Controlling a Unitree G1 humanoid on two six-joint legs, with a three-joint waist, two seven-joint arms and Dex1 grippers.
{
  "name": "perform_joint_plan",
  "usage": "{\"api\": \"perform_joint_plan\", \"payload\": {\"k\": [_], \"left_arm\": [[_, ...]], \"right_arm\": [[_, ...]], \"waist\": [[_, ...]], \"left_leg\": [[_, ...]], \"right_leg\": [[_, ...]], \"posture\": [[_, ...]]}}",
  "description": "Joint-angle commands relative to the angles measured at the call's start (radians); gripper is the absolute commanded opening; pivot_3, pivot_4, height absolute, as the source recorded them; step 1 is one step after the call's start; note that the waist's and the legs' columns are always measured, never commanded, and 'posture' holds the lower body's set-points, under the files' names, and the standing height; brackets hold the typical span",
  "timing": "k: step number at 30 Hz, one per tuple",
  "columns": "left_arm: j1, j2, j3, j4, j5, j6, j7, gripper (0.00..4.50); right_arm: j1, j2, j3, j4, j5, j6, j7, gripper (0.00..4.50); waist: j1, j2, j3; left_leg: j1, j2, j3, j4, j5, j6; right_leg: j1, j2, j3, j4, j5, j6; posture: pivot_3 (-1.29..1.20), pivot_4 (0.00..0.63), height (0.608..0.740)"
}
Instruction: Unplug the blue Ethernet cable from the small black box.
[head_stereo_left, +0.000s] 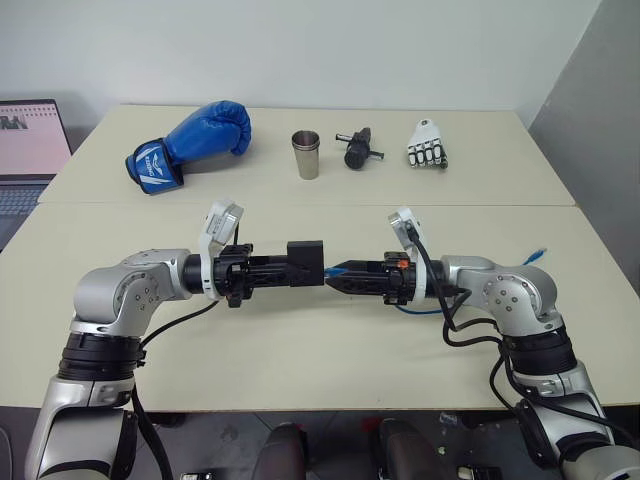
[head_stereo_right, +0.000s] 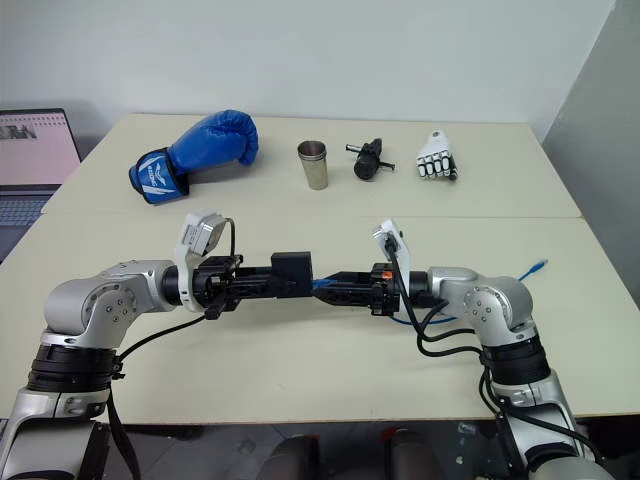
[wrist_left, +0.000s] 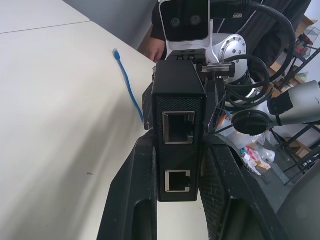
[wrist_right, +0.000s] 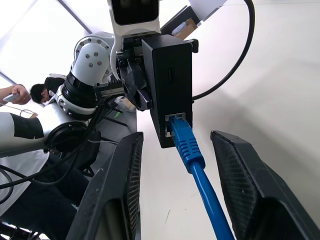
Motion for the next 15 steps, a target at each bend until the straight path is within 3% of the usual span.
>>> {"api": "perform_joint_plan", "payload": {"k": [1,8,15], "left_arm": [[-0.016,0.006,0.017,-0.033,-0.018,-0.003,-0.008,0.77],[-0.017,0.008,0.010,-0.033,-0.013,-0.006,-0.014,0.77],[-0.010,0.012,0.002,-0.043,-0.012,-0.005,-0.022,0.77]], "right_arm": [[-0.025,0.001,-0.027,-0.005,0.012,-0.006,0.004,1.41],[-0.027,-0.001,-0.026,-0.006,0.016,-0.003,0.009,0.05],[-0.026,-0.002,-0.029,-0.014,0.032,0.013,0.010,0.07]], "waist": [[0.000,0.000,0.000],[0.000,0.000,0.000],[0.000,0.000,0.000]], "left_leg": [[0.000,0.000,0.000,0.000,0.000,0.000],[0.000,0.000,0.000,0.000,0.000,0.000],[0.000,0.000,0.000,0.000,0.000,0.000]], "right_leg": [[0.000,0.000,0.000,0.000,0.000,0.000],[0.000,0.000,0.000,0.000,0.000,0.000],[0.000,0.000,0.000,0.000,0.000,0.000]], "posture": [[0.00,0.150,0.740],[0.00,0.150,0.740],[0.00,0.150,0.740]]}}
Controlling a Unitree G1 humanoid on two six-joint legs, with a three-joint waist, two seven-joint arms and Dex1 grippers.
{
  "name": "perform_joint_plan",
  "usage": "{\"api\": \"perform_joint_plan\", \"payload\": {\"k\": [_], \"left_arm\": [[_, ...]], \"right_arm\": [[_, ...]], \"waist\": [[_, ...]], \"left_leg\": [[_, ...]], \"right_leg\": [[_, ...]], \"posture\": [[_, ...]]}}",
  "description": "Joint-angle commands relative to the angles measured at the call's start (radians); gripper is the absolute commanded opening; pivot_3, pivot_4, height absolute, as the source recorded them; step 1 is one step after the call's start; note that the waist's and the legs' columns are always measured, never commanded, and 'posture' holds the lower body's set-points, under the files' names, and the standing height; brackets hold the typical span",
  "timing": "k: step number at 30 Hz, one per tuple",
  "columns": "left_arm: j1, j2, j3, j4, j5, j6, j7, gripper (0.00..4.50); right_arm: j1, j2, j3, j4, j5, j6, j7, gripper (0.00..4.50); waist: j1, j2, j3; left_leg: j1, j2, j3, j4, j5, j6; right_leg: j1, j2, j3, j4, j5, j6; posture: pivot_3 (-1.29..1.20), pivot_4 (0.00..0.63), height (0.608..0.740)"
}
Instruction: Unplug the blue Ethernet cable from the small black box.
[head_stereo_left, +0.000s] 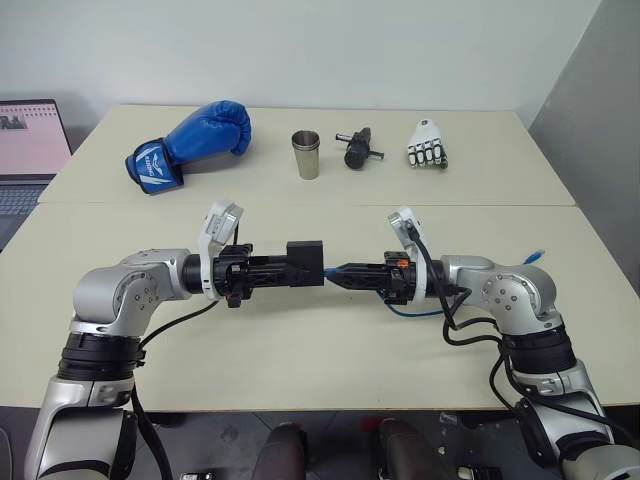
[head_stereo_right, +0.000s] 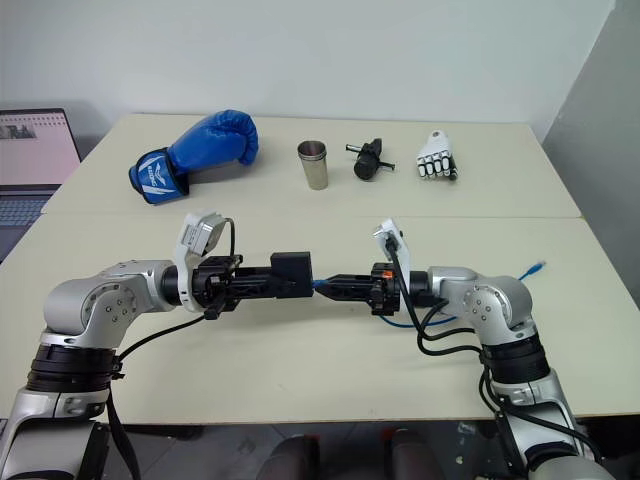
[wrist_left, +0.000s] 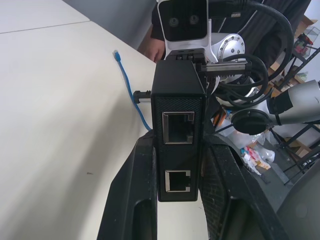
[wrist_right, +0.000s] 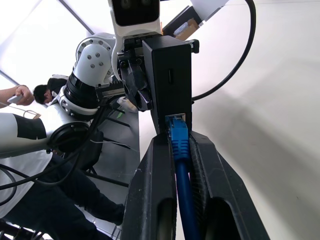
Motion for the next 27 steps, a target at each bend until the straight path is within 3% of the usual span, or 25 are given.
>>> {"api": "perform_joint_plan", "payload": {"k": [1,6,10,16,22,26,27], "left_arm": [[-0.009,0.010,0.002,-0.045,-0.013,-0.005,-0.017,0.77],[0.006,0.034,-0.006,-0.049,0.004,-0.018,-0.038,0.77],[0.009,0.120,-0.005,0.038,0.096,-0.114,-0.082,0.77],[0.011,0.124,-0.008,0.084,0.141,-0.178,-0.071,0.77],[0.025,0.069,0.005,0.055,0.141,-0.189,0.001,0.77],[0.014,0.007,0.016,0.035,0.144,-0.194,0.088,0.77],[0.014,0.001,0.017,0.032,0.143,-0.194,0.093,0.77]], "right_arm": [[-0.021,-0.002,-0.030,-0.027,0.028,0.012,0.004,0.07],[-0.016,-0.014,-0.037,-0.028,0.036,0.030,0.008,0.07],[0.023,-0.089,-0.075,-0.043,0.051,0.063,0.026,0.07],[0.053,-0.120,-0.113,-0.026,0.028,0.025,0.000,0.07],[0.014,-0.041,-0.077,0.211,-0.322,-0.399,-0.226,0.06],[-0.082,0.014,-0.054,0.539,-0.553,-0.724,-0.396,0.06],[-0.098,0.020,-0.055,0.587,-0.579,-0.767,-0.406,0.41]], "waist": [[0.000,0.000,0.000],[0.000,0.000,0.000],[0.000,0.000,0.000],[0.001,0.000,0.000],[0.000,0.000,0.000],[-0.002,0.000,0.000],[-0.002,0.000,0.000]], "left_leg": [[0.000,0.000,0.000,0.000,0.000,0.000],[0.000,0.000,0.000,0.000,0.000,0.000],[0.000,0.000,0.000,0.000,0.000,0.000],[-0.001,0.000,0.000,0.000,0.000,0.000],[-0.001,0.000,0.001,0.000,0.000,0.000],[-0.001,0.000,0.003,0.000,0.000,0.000],[-0.001,0.000,0.003,0.000,0.000,0.000]], "right_leg": [[0.000,0.000,0.000,0.000,0.000,0.000],[0.000,0.000,0.000,0.000,0.000,0.000],[0.000,0.000,0.000,0.000,0.000,0.000],[0.000,0.000,0.000,-0.001,0.000,0.000],[-0.001,0.000,0.000,-0.001,0.000,0.000],[-0.002,0.000,0.001,0.000,0.000,0.001],[-0.002,0.000,0.002,0.000,0.000,0.000]], "posture": [[0.00,0.150,0.740],[0.00,0.150,0.740],[0.00,0.150,0.740],[0.00,0.150,0.740],[0.00,0.150,0.740],[0.00,0.150,0.740],[0.00,0.150,0.740]]}}
